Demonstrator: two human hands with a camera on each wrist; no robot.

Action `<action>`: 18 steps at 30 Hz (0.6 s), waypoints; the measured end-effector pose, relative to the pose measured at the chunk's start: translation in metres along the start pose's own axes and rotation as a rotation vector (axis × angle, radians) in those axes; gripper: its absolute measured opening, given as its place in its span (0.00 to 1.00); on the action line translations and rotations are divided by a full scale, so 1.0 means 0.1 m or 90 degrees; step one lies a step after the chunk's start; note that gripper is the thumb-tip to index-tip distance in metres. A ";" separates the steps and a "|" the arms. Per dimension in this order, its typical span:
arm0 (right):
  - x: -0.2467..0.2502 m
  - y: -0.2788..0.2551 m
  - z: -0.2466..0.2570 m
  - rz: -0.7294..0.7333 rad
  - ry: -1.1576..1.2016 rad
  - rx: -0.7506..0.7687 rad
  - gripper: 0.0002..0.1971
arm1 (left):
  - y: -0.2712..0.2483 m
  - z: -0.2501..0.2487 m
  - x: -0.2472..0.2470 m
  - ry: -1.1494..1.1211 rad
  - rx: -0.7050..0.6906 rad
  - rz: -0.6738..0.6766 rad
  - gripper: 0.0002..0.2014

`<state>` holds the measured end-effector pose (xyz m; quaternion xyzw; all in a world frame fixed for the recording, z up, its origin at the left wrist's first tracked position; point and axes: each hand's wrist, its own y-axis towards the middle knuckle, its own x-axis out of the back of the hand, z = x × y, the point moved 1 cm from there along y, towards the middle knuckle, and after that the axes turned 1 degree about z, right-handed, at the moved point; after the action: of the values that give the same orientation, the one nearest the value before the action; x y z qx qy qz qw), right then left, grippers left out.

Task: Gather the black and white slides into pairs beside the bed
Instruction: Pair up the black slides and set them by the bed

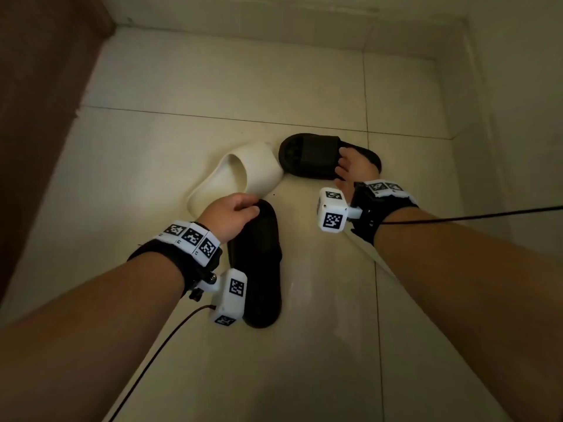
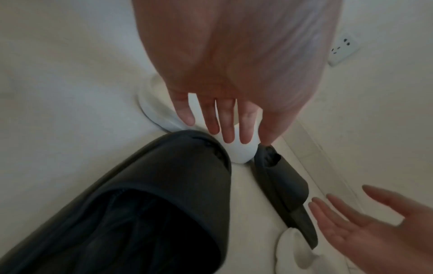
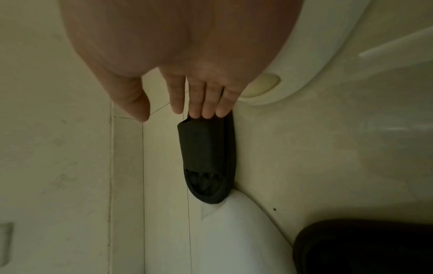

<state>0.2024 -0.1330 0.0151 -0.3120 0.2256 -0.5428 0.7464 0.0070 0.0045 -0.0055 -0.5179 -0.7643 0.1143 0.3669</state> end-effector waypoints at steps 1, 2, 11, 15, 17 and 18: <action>-0.02 0.04 0.04 -0.017 -0.015 -0.001 0.26 | 0.03 0.02 -0.01 0.010 -0.001 0.009 0.20; -0.02 0.09 0.06 -0.036 -0.033 0.002 0.26 | 0.06 0.04 -0.01 0.027 -0.002 0.015 0.20; -0.06 0.35 -0.13 -0.049 -0.111 -0.044 0.29 | 0.16 0.18 -0.17 0.106 -0.004 0.074 0.21; -0.06 0.36 -0.15 -0.049 -0.098 -0.037 0.27 | 0.20 0.17 -0.21 0.167 -0.005 0.094 0.21; -0.08 0.33 -0.11 -0.040 -0.108 -0.020 0.25 | 0.21 0.15 -0.22 0.180 -0.007 0.093 0.20; -0.08 0.33 -0.10 -0.028 -0.119 -0.003 0.24 | 0.21 0.14 -0.22 0.188 -0.007 0.091 0.19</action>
<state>0.2148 -0.1203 -0.0157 -0.3680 0.1495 -0.5272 0.7512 0.0163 -0.0033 -0.0368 -0.5841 -0.6638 0.0582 0.4634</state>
